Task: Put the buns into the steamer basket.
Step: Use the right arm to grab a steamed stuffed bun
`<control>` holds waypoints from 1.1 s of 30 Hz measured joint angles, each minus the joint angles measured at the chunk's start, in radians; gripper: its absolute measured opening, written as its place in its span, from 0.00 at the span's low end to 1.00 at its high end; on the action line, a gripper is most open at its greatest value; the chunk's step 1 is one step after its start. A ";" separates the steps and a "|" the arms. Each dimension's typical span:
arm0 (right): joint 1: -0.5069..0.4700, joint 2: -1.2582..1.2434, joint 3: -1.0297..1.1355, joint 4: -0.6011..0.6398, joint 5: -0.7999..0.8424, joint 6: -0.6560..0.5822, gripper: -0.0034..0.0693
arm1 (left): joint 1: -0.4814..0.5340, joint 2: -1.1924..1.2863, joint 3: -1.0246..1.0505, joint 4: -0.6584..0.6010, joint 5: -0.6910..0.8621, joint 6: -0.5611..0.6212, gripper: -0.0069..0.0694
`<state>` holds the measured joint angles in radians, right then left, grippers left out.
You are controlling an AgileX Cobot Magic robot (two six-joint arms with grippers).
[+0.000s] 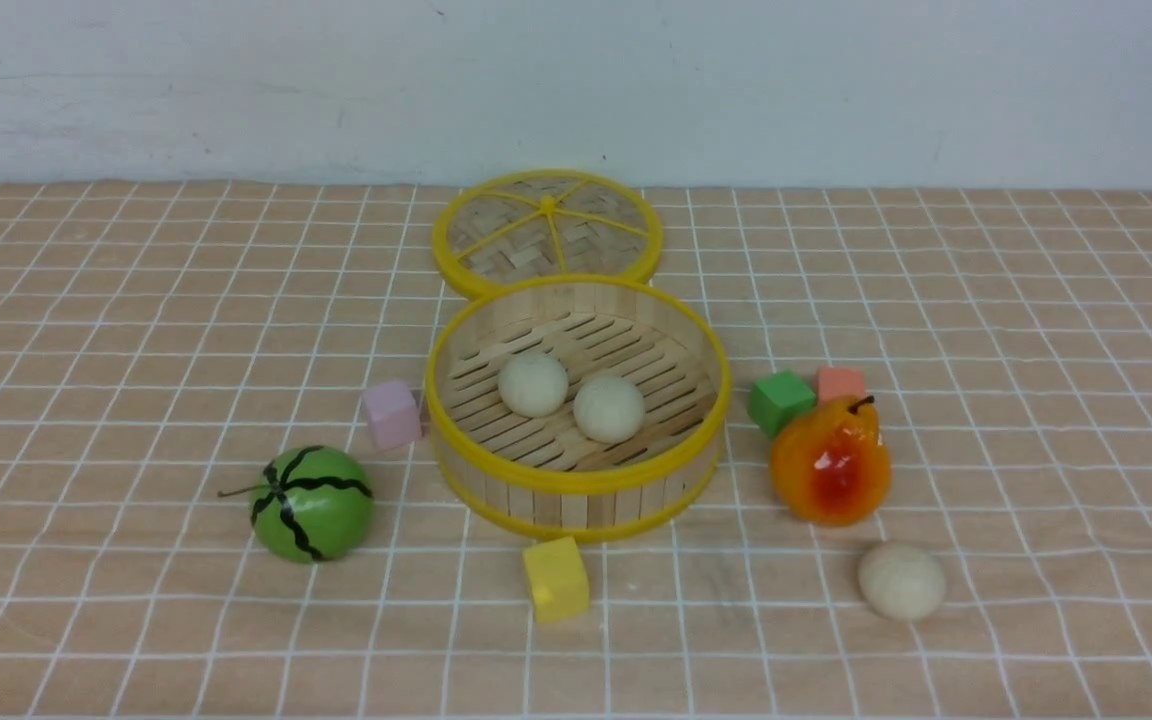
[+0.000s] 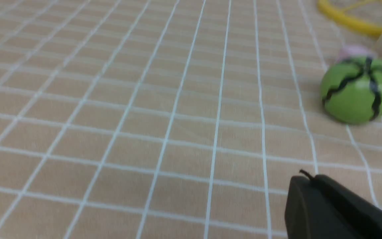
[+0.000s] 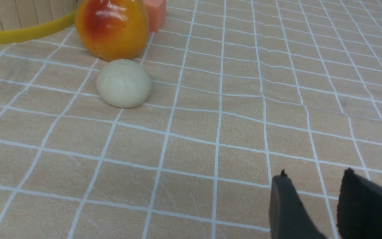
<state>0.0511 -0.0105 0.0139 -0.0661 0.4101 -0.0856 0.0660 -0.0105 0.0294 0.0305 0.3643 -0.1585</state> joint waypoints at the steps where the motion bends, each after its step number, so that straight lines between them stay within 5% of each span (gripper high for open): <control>1: 0.000 0.000 0.000 0.000 0.000 0.000 0.38 | 0.000 0.000 0.001 0.000 0.004 0.000 0.07; 33: 0.000 0.000 0.000 -0.005 -0.003 0.000 0.38 | 0.000 0.000 0.001 -0.103 0.004 0.000 0.11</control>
<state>0.0511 -0.0105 0.0139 -0.0713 0.4070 -0.0856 0.0660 -0.0105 0.0305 -0.0722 0.3679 -0.1585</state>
